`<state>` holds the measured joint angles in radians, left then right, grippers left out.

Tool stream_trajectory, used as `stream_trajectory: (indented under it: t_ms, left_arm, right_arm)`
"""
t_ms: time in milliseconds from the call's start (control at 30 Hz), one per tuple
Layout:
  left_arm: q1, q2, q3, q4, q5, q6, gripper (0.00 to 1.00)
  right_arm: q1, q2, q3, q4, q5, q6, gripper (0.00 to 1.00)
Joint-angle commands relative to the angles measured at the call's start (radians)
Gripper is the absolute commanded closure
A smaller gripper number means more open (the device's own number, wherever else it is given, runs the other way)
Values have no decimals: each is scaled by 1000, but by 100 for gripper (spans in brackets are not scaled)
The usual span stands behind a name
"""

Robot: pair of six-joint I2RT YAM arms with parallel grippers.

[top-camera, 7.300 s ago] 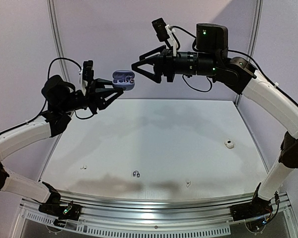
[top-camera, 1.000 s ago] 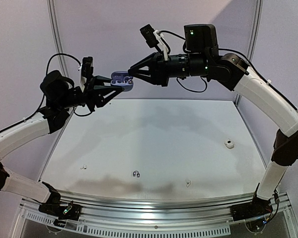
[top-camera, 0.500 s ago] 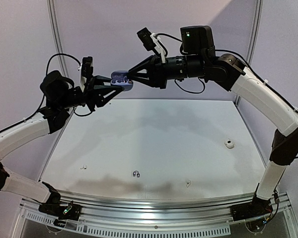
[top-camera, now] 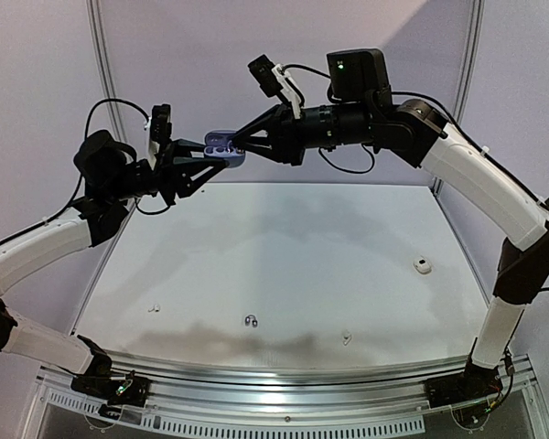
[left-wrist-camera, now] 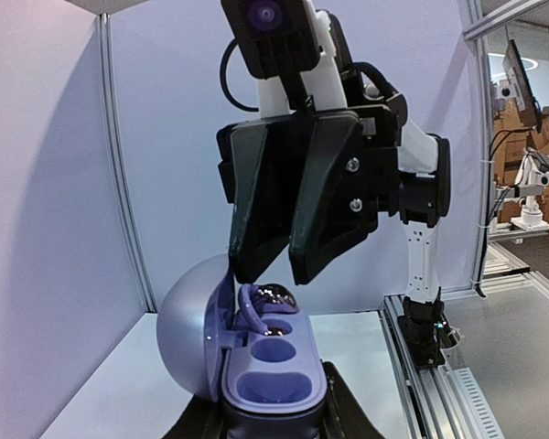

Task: Insert the wireless bluetooth earbuds into the charging case

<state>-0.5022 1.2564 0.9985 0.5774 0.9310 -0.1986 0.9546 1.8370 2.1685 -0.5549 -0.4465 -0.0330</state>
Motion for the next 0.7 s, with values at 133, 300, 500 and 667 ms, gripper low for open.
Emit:
stream_trajectory:
  t_ms: [133, 300, 500, 667]
  left_arm:
    - [-9, 10, -2, 21, 4, 4, 100]
    - [-9, 14, 3, 18, 5, 10, 100]
    - [-9, 15, 3, 20, 9, 8, 100]
    - [-9, 12, 1, 19, 9, 11, 100]
  right_arm:
    - [7, 30, 20, -48, 22, -19, 81]
    - [9, 40, 29, -48, 32, -20, 73]
    - [9, 44, 35, -35, 62, -22, 75]
    - [9, 47, 41, -45, 90, -19, 74]
